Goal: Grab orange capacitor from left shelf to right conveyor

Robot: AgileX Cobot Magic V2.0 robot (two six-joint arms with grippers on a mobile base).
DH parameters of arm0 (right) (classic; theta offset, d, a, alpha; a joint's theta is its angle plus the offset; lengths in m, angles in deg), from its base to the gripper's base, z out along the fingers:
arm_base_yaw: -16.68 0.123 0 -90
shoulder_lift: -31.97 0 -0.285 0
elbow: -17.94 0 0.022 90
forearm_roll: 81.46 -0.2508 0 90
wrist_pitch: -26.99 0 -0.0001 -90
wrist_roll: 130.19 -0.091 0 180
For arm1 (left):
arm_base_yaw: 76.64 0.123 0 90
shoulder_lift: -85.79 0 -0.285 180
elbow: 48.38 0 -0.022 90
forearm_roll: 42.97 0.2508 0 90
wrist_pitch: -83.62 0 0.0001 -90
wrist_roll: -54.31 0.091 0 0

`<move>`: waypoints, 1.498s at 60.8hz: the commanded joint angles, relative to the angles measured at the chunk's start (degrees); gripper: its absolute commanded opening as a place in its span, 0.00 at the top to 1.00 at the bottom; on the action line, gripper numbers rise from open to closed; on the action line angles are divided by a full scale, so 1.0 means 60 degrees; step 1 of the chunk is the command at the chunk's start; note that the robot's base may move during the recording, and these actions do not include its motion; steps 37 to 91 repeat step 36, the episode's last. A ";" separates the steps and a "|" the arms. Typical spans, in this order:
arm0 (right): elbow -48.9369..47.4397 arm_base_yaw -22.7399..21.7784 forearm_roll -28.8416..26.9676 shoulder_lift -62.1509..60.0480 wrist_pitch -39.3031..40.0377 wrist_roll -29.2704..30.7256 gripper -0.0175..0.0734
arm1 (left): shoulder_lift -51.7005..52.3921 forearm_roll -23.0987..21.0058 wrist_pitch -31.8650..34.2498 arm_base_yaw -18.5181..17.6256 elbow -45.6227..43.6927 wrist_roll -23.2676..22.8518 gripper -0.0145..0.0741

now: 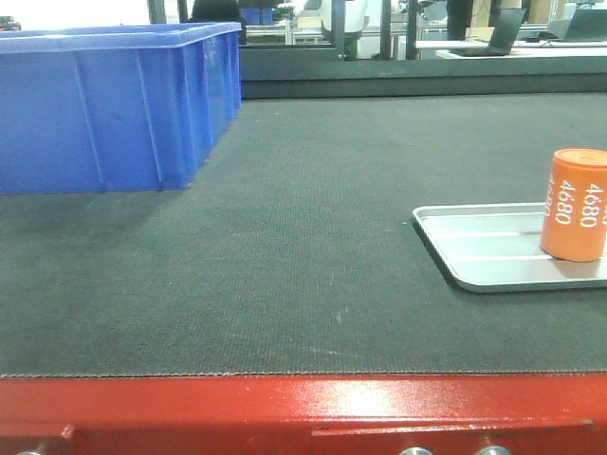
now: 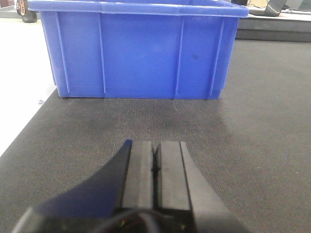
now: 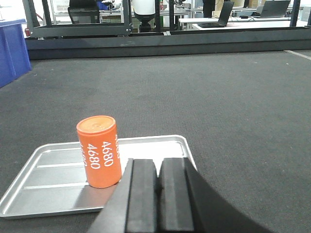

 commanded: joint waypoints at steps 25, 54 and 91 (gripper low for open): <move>-0.0040 -0.0056 -0.0002 -0.0133 0.0914 0.0066 0.75 | 0.0112 -0.0033 0.0800 -0.0006 -0.0044 -0.0016 0.98; -0.0040 -0.0056 -0.0002 -0.0133 0.0914 0.0066 0.75 | 0.0112 -0.0033 0.0800 -0.0006 -0.0044 -0.0016 0.98; -0.0040 -0.0056 -0.0002 -0.0133 0.0914 0.0066 0.75 | 0.0112 -0.0033 0.0800 -0.0006 -0.0044 -0.0016 0.98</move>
